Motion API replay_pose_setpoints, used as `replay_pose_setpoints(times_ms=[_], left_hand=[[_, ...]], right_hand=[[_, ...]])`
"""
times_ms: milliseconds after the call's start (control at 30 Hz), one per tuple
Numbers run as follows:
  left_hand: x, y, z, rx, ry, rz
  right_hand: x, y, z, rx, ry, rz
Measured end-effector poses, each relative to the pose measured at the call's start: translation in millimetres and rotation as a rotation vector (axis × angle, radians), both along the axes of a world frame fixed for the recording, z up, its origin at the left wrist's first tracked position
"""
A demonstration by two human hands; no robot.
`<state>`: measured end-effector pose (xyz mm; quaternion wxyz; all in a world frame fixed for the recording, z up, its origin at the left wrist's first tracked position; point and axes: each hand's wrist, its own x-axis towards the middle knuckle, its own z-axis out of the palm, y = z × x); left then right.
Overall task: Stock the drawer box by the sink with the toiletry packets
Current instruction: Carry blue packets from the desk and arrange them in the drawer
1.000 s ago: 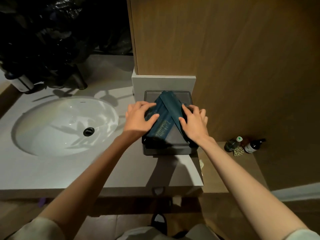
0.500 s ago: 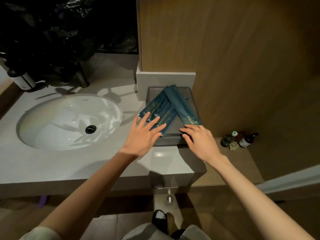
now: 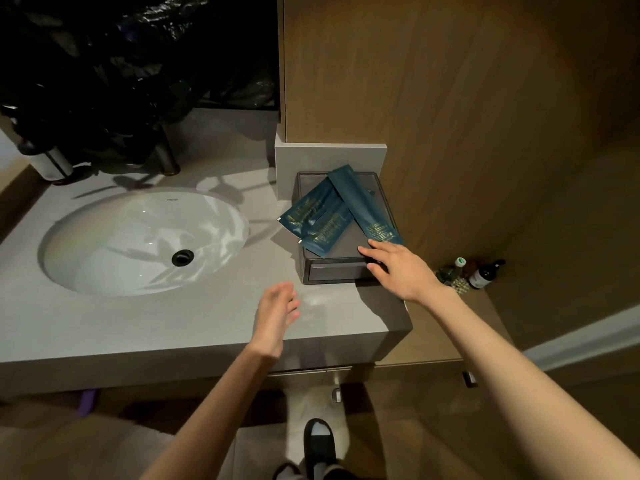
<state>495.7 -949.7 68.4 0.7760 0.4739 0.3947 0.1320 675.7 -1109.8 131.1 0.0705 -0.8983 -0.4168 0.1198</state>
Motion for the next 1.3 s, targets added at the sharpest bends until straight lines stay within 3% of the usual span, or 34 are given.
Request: replay_pose_setpoints(times_ms=[100,233,433,533,900,1300], left_hand=[[8.5,6.6,2.7,-0.516,-0.075,-0.024],[26.8,6.2,13.3,-0.685,-0.113,-0.009],[32.3,1.5,9.9,-0.649,-0.167,-0.086],[35.6,1.1,7.8,-0.571,-0.060,-0.109],[44.3,-9.7,5.1,-0.648,-0.115,-0.005],[7.5,-39.8,-4.0,-0.304,0.152,-0.068]], right_hand=[[1.1,0.2,0.5,-0.011,0.018,-0.003],[3.9,0.4,0.9,-0.001,0.042,-0.023],[9.3,-2.6,1.5,0.011,0.057,0.001],[12.2,-3.9,0.9,0.020,0.068,0.011],[13.8,-6.1,-4.8,0.035,0.050,0.049],[15.7,-7.4,-2.2,0.052,0.062,0.083]])
